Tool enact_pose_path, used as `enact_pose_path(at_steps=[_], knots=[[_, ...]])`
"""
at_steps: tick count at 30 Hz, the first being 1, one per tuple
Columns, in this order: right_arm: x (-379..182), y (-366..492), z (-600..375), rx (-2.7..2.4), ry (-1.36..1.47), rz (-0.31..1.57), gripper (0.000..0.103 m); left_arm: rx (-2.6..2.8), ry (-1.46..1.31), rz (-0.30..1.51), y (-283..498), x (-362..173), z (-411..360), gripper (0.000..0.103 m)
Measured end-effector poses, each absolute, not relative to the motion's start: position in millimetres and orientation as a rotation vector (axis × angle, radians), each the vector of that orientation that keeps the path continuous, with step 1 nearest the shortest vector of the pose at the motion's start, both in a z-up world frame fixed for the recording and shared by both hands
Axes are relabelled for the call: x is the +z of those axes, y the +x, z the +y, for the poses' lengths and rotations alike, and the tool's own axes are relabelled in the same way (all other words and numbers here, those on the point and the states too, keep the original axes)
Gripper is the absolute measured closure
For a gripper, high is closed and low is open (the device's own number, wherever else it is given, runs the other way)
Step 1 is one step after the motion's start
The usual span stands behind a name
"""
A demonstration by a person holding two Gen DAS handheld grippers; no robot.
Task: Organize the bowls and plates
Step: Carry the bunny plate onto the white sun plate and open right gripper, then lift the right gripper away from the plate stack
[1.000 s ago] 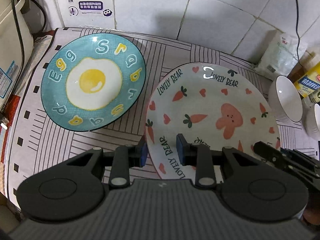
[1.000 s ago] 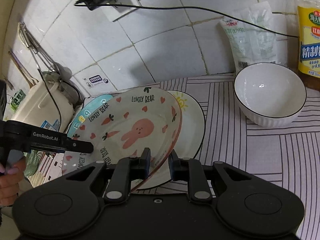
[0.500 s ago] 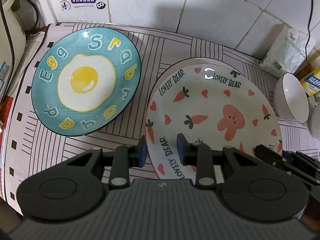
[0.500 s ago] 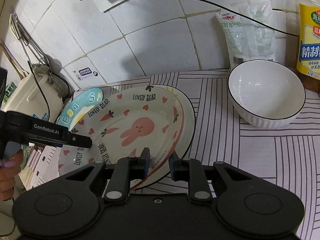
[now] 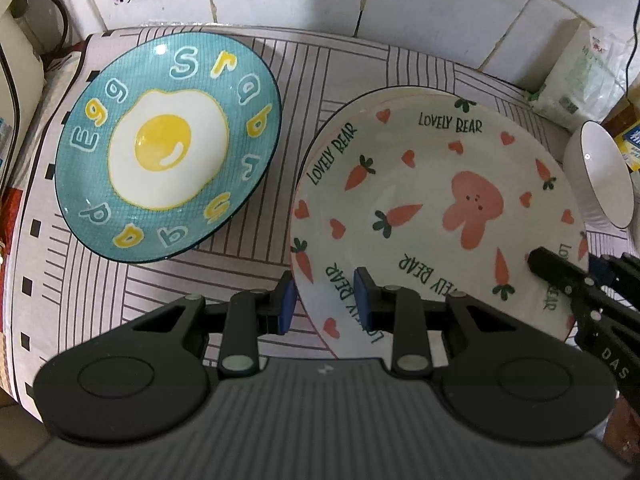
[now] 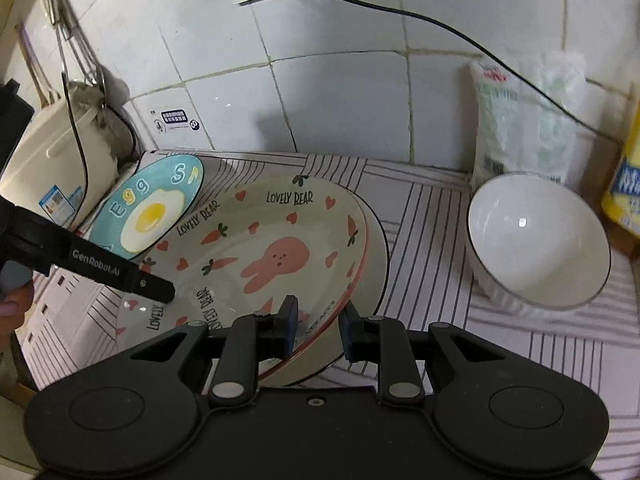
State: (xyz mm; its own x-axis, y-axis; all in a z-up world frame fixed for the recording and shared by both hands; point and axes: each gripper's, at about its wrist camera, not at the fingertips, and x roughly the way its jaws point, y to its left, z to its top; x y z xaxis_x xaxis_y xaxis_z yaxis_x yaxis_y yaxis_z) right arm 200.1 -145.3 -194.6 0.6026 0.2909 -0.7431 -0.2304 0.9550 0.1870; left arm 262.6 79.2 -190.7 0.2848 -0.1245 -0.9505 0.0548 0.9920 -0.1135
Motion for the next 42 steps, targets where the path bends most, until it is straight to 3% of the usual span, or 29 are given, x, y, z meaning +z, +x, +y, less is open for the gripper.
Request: enact_pose_path(at_steps=[9, 14, 22, 28, 30, 42], knots=[[-199.2, 205.6, -136.0, 0.255, -0.012, 0.874, 0.076, -0.122, -0.056, 1.283, 262.3, -193.8, 76.3, 0.075], [-203.8, 206.4, -117.5, 0.205, -0.123, 0.909, 0.065, -0.088, 0.012, 1.25, 257.1, -190.8, 66.0, 0.075], [-208.2, 211.3, -105.2, 0.147, -0.218, 0.919, 0.06, -0.066, -0.019, 1.236, 256.3, -191.3, 67.3, 0.078], [-212.7, 204.7, -105.7, 0.134, -0.226, 0.882, 0.061, -0.068, -0.076, 1.237, 246.0, -184.6, 71.1, 0.085], [-209.6, 199.9, -104.5, 0.142, -0.235, 0.888, 0.069, -0.059, -0.054, 1.224, 235.5, -176.8, 67.0, 0.085], [-141.4, 144.4, -115.4, 0.207, -0.069, 0.852, 0.065, -0.115, -0.045, 1.121, 173.4, -107.6, 61.7, 0.084]])
